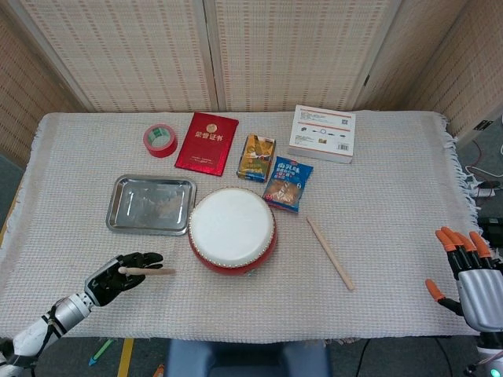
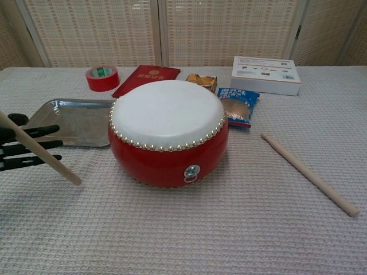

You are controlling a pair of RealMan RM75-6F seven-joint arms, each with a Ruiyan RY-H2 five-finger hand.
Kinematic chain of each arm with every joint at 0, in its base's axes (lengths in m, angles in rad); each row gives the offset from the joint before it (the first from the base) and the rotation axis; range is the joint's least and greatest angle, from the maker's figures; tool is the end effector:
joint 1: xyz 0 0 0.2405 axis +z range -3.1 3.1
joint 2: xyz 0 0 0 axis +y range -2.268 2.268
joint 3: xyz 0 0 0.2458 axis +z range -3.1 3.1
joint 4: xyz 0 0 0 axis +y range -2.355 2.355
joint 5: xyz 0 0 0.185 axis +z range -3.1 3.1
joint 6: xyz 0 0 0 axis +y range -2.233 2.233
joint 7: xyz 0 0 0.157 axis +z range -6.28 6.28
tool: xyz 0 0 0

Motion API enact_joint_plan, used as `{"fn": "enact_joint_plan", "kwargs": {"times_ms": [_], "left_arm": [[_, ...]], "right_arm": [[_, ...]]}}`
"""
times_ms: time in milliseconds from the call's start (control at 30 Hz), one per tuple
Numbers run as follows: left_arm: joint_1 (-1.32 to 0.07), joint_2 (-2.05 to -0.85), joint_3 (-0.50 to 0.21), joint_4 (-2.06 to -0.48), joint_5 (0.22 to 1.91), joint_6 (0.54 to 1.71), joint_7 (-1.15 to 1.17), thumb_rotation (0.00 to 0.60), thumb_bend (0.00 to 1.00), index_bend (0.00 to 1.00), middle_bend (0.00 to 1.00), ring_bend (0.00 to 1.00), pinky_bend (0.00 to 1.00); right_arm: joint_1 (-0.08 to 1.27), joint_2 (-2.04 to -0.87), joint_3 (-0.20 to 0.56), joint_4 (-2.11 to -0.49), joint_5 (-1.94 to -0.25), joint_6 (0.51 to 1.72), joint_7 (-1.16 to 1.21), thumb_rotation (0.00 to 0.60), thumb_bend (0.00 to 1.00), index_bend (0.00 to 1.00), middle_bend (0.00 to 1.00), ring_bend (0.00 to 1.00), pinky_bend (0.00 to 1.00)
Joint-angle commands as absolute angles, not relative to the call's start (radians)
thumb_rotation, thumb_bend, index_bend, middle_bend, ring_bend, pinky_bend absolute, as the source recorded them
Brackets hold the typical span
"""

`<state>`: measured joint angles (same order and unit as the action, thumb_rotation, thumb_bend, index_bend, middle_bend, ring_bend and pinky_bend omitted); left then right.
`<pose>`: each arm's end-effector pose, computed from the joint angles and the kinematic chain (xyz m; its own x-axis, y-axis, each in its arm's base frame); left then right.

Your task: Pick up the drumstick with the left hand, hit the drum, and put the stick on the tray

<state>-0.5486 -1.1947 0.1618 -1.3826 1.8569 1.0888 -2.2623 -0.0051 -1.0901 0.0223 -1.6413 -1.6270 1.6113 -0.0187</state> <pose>-0.2433 0.2539 0.0751 -0.9136 0.4060 -0.0228 0.2468 0.5982 0.7624 -0.2803 -0.1591 0.1900 0.4132 0.0616 0.9086 -0.9077 -0.0519 0.4163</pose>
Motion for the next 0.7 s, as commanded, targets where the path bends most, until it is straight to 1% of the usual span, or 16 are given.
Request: {"fn": "enact_joint_plan", "kwargs": {"times_ms": [33, 167, 233, 333, 433, 567, 700], "left_arm": [[-0.608, -1.228, 0.228, -1.284, 1.865, 1.117, -2.401, 0.6, 0.39, 0.6, 0.29, 0.16, 0.13], [-0.623, -1.249, 0.232, -1.274, 1.813, 1.085, -2.376, 0.6, 0.39, 0.59, 0.3, 0.19, 0.13], [-0.629, -1.258, 0.228, -1.275, 1.783, 1.067, -2.367, 0.6, 0.39, 0.57, 0.32, 0.22, 0.16], [-0.631, -1.276, 0.209, -1.277, 1.718, 1.034, -2.342, 0.6, 0.39, 0.53, 0.35, 0.27, 0.22], [-0.624, -1.287, 0.185, -1.287, 1.658, 1.014, -2.293, 0.6, 0.39, 0.5, 0.37, 0.29, 0.27], [-0.612, -1.298, 0.159, -1.309, 1.604, 1.006, -2.211, 0.6, 0.39, 0.48, 0.4, 0.32, 0.32], [-0.595, -1.315, 0.132, -1.33, 1.561, 1.008, -2.106, 0.6, 0.39, 0.48, 0.45, 0.38, 0.35]], "right_arm": [[-0.006, -1.09, 0.023, -1.641, -1.626, 1.611, -0.018, 0.6, 0.26, 0.0, 0.06, 0.0, 0.01], [-0.007, -1.09, 0.023, -1.639, -1.623, 1.61, -0.016, 0.6, 0.26, 0.0, 0.06, 0.0, 0.01], [-0.007, -1.091, 0.023, -1.637, -1.621, 1.609, -0.015, 0.6, 0.26, 0.0, 0.06, 0.0, 0.01], [-0.008, -1.092, 0.024, -1.634, -1.619, 1.61, -0.01, 0.6, 0.26, 0.0, 0.06, 0.0, 0.01], [-0.012, -1.092, 0.023, -1.63, -1.617, 1.613, -0.007, 0.6, 0.26, 0.0, 0.06, 0.0, 0.01], [-0.015, -1.092, 0.024, -1.625, -1.612, 1.615, -0.001, 0.6, 0.26, 0.0, 0.06, 0.0, 0.01], [-0.015, -1.092, 0.024, -1.621, -1.612, 1.613, 0.004, 0.6, 0.26, 0.0, 0.06, 0.0, 0.01]]}}
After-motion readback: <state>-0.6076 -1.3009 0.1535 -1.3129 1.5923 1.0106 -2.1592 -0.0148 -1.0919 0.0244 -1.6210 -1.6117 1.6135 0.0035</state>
